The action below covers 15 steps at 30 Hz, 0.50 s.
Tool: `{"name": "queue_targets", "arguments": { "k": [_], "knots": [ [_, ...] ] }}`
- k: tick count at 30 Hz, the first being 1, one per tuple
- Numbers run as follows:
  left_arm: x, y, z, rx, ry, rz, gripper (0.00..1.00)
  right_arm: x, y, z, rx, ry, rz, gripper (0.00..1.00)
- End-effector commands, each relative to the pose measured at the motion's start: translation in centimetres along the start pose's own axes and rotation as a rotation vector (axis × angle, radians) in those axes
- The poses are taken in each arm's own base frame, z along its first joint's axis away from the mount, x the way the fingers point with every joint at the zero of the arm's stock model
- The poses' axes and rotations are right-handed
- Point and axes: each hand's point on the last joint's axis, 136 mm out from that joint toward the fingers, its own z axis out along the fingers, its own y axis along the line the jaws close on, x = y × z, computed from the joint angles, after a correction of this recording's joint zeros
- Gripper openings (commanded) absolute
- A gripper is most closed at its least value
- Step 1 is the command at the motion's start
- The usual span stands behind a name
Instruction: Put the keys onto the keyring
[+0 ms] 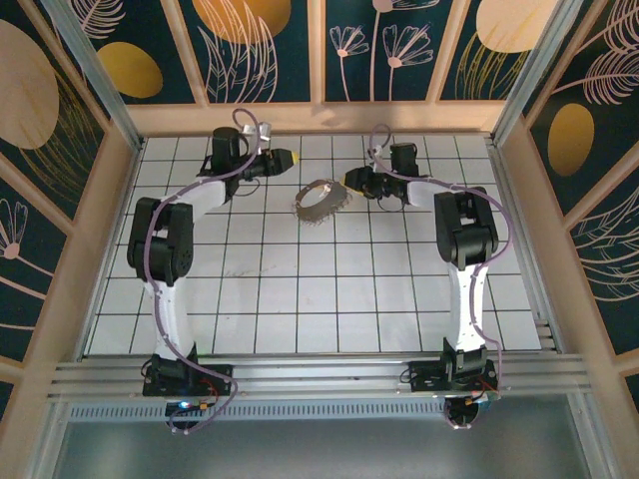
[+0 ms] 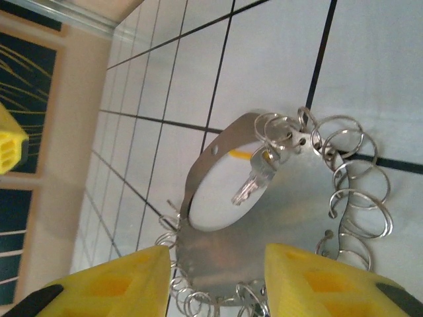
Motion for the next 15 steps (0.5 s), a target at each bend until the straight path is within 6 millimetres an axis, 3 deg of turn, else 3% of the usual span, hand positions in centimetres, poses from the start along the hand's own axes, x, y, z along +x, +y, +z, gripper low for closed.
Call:
{"name": "queue_targets", "arguments": {
  "k": [1,7,15],
  "knots": [
    [-2.3,-1.0,-2.0,-0.031,-0.156,0.017,0.48,-1.9,1.5,-0.2,0.116,-0.054,-0.102,0.42],
    [-2.6,-1.7,-3.7,-0.066,-0.217,0.028,0.50,-3.1,0.6,1.8,0.292,-0.013,-0.240,0.43],
    [-4.2,-1.9,-4.4,-0.109,-0.242,0.032,0.51,-3.5,-0.4,4.5,0.363,0.036,-0.436,0.45]
  ]
}}
